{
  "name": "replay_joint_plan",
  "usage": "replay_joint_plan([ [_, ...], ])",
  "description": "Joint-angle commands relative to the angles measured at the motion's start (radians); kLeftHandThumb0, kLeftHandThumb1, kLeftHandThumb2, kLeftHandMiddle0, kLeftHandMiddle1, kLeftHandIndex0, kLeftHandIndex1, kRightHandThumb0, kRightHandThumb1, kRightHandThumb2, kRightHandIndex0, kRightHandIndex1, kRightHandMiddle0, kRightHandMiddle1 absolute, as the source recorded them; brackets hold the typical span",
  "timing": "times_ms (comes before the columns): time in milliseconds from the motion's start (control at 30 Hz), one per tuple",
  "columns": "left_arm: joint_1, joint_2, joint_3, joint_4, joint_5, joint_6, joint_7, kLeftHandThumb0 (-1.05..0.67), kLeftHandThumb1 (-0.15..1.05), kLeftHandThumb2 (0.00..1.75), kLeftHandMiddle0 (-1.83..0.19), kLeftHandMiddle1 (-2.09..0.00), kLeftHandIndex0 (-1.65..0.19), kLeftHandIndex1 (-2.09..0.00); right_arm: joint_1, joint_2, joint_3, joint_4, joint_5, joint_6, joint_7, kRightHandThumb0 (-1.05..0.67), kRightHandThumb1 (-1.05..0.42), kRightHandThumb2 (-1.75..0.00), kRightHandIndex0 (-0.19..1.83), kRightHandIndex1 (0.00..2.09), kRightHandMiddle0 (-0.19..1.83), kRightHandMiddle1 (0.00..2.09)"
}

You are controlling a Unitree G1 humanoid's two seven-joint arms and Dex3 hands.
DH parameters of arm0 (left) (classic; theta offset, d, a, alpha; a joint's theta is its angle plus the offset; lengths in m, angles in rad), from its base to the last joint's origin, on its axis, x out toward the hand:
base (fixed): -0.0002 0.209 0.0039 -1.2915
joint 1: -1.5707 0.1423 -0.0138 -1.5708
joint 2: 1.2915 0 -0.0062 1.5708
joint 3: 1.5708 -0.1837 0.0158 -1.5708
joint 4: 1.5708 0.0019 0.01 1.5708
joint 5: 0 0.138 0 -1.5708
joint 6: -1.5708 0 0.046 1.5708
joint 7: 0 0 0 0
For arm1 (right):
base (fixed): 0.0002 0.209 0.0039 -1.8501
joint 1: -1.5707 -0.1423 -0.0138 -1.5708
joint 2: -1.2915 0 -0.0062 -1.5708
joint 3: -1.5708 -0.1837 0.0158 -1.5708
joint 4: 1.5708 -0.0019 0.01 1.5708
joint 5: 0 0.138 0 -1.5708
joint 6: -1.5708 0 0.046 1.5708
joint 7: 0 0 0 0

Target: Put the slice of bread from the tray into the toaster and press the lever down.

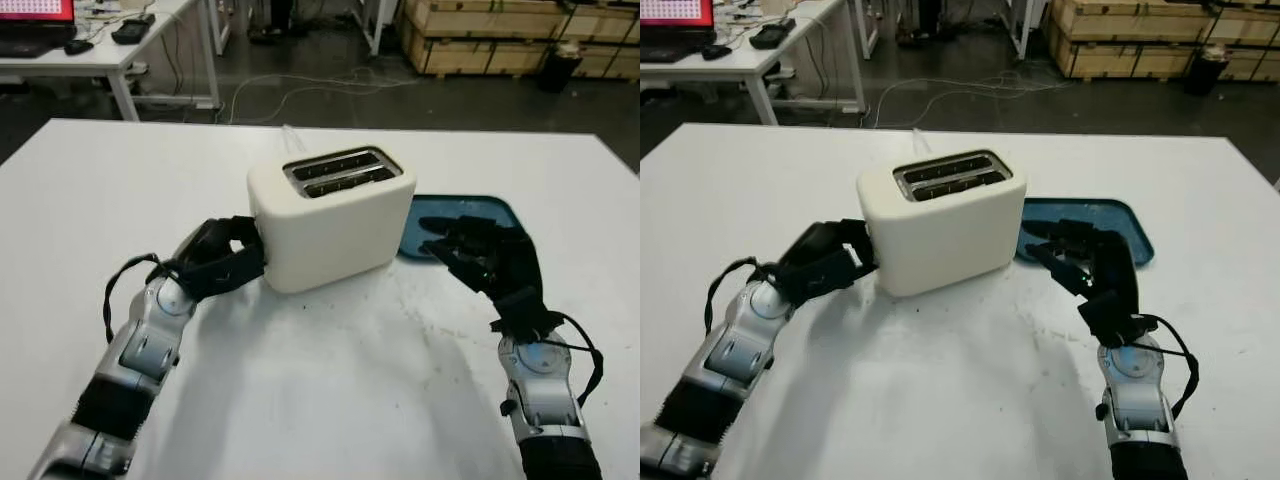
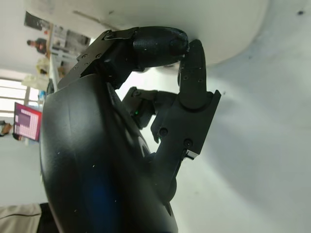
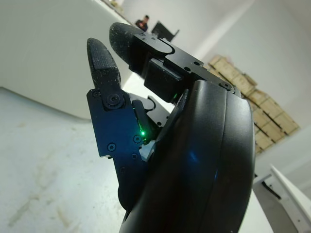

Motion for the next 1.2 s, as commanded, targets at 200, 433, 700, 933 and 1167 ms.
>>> replay_joint_plan([
  [200,0.001,-0.012,0.107,-0.232,-0.025,-0.103,0.03,-0.53,0.92,0.29,-0.91,-1.75,-0.6,-1.6,-0.002,-0.008,0.002,-0.003,-0.001,-0.005,-0.002,-0.39,-0.84,0.0,1.0,0.66,1.13,0.0],
  [433,0.017,0.0,0.156,-0.27,-0.025,-0.142,0.018,-0.5,0.91,0.07,-0.9,-1.75,-0.59,-1.7,-0.007,-0.011,0.005,-0.001,-0.008,-0.003,-0.003,-0.39,-0.84,0.0,1.0,0.65,1.13,0.0],
  [700,0.028,0.02,0.208,-0.313,-0.014,-0.186,0.026,-0.44,0.92,0.04,-0.73,-1.74,-0.59,-1.21,-0.012,-0.009,0.006,0.002,0.0,-0.003,0.002,-0.39,-0.84,0.0,1.01,0.64,1.14,0.0],
  [933,-0.043,0.116,0.24,-0.245,0.04,-0.225,0.018,-0.12,0.92,0.05,-0.66,-1.57,-0.77,-0.67,-0.01,-0.011,0.009,-0.011,0.002,0.011,0.006,-0.39,-0.84,0.0,1.01,0.64,1.14,0.0],
  [1167,-0.113,0.203,0.192,-0.128,0.214,-0.284,0.056,-0.19,0.81,0.0,-0.74,-1.53,-1.06,-0.34,-0.012,-0.009,0.008,-0.013,0.009,0.016,0.009,-0.4,-0.84,0.0,1.02,0.65,1.15,0.0],
])
